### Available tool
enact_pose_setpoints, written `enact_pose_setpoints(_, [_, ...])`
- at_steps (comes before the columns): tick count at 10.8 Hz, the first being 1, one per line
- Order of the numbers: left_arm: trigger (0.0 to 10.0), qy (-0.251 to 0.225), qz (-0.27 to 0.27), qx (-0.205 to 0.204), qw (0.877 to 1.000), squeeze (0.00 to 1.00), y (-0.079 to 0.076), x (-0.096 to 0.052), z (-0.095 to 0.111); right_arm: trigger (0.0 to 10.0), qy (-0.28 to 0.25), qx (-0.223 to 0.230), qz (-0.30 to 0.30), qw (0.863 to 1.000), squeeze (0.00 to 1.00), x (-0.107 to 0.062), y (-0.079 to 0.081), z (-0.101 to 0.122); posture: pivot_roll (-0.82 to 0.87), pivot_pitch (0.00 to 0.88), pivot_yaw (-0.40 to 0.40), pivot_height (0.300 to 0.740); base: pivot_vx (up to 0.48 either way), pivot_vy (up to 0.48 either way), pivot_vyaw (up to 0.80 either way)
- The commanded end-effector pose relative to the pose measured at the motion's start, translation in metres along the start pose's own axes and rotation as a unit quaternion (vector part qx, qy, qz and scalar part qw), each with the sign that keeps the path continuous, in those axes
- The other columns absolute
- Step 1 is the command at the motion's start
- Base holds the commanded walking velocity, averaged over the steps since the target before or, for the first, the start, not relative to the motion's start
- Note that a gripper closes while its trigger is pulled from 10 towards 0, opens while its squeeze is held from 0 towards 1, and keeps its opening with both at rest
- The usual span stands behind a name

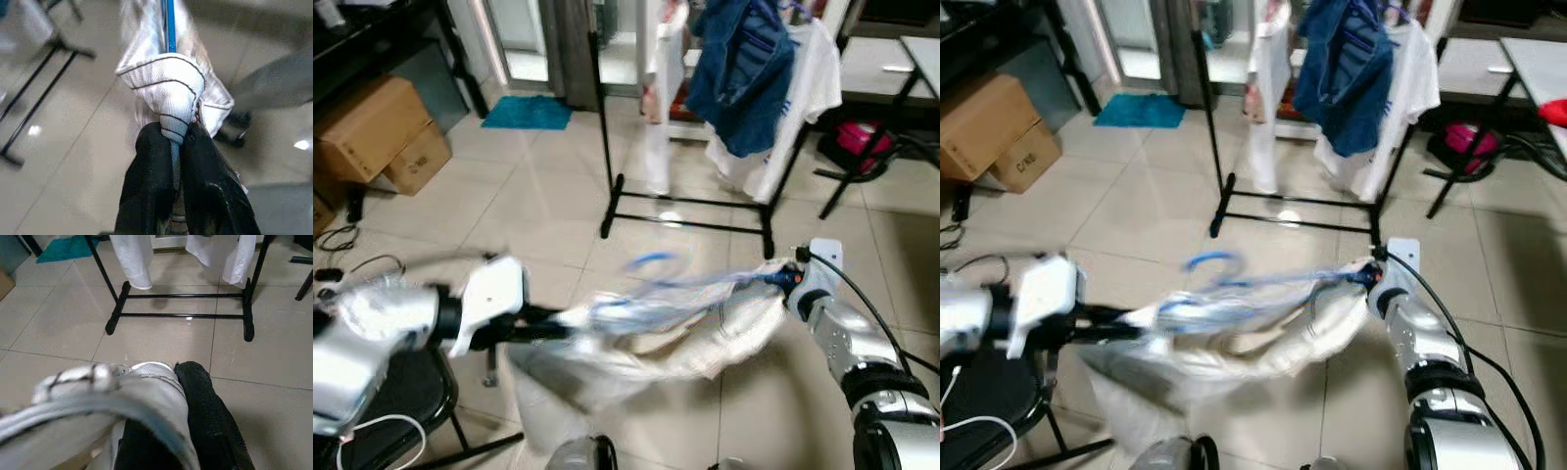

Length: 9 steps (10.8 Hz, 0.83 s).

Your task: Hang hanger

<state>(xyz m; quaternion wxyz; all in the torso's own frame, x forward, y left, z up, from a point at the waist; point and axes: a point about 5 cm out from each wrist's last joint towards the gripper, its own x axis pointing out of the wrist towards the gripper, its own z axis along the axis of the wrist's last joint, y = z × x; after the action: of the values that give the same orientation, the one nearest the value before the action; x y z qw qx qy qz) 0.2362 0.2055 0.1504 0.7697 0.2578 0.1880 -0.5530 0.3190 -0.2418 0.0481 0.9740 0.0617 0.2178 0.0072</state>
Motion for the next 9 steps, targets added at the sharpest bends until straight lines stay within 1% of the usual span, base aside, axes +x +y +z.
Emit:
enact_pose_setpoints(1, [0.0,0.033,0.024,0.011,0.999,0.0,0.002,-0.002,-0.008,0.0,-0.033,-0.001,0.006,0.999,0.0,0.003,0.005,0.018,-0.03,0.017,0.088,0.74,0.0,0.0,0.0])
enact_pose_setpoints(2, [0.0,0.049,0.033,0.0,0.998,0.0,-0.002,0.003,-0.016,0.0,-0.053,0.002,0.022,0.998,0.0,0.004,0.009,0.026,-0.03,0.014,0.086,0.74,0.0,0.0,0.0])
enact_pose_setpoints(3, [0.0,0.049,0.028,-0.009,0.998,0.0,-0.007,0.011,-0.022,0.0,-0.073,0.0,0.039,0.997,0.0,0.004,0.016,0.037,-0.04,0.011,0.081,0.74,0.0,0.0,0.0])
enact_pose_setpoints(4, [0.0,0.052,0.02,-0.011,0.998,0.0,-0.012,0.026,-0.03,0.0,-0.097,-0.019,0.064,0.993,0.0,0.005,0.028,0.053,-0.04,0.01,0.077,0.74,0.0,0.0,0.0])
enact_pose_setpoints(5, [0.0,0.063,0.024,-0.011,0.998,0.0,-0.011,0.031,-0.036,0.0,-0.103,-0.026,0.072,0.992,0.0,0.005,0.033,0.059,-0.05,0.009,0.073,0.74,0.0,0.0,0.0])
enact_pose_setpoints(6, [0.0,0.131,0.067,0.007,0.989,0.0,0.0,0.041,-0.057,0.0,-0.116,-0.033,0.099,0.988,0.0,0.004,0.045,0.073,-0.05,0.017,0.061,0.74,0.0,0.0,0.0])
enact_pose_setpoints(7, [0.0,0.184,0.098,0.032,0.978,0.0,0.01,0.047,-0.072,0.0,-0.13,-0.028,0.119,0.984,0.0,0.0,0.053,0.083,-0.06,0.018,0.056,0.74,0.0,0.0,0.0])
enact_pose_setpoints(8, [0.0,0.196,0.113,0.036,0.973,0.0,0.015,0.05,-0.076,0.0,-0.137,-0.018,0.134,0.981,0.0,-0.002,0.059,0.088,-0.06,0.019,0.053,0.74,0.0,0.0,0.0])
enact_pose_setpoints(9, [0.0,0.22,0.158,0.068,0.96,0.0,0.027,0.051,-0.081,0.0,-0.143,-0.014,0.155,0.977,0.0,-0.008,0.067,0.094,-0.08,0.023,0.058,0.74,0.0,0.0,0.0])
